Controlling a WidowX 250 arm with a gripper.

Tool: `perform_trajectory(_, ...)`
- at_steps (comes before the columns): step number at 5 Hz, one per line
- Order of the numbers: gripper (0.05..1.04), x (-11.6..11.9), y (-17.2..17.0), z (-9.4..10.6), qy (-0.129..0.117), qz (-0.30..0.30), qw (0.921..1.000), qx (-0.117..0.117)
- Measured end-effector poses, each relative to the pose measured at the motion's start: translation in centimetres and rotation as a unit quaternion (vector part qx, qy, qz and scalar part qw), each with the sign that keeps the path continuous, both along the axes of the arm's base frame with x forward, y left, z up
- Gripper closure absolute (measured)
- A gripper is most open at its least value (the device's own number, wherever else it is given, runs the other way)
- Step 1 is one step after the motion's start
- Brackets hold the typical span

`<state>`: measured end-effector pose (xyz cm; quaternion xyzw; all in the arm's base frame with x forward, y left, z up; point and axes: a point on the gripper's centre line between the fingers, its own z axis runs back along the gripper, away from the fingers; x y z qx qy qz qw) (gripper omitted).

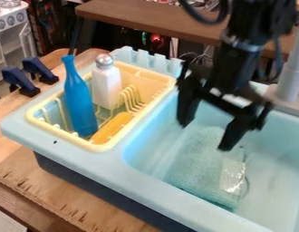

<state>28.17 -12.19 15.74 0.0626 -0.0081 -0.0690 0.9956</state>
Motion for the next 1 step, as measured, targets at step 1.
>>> perform_trajectory(1,0.081,-0.50,0.32,1.91,-0.016,0.003,0.9996,-0.024)
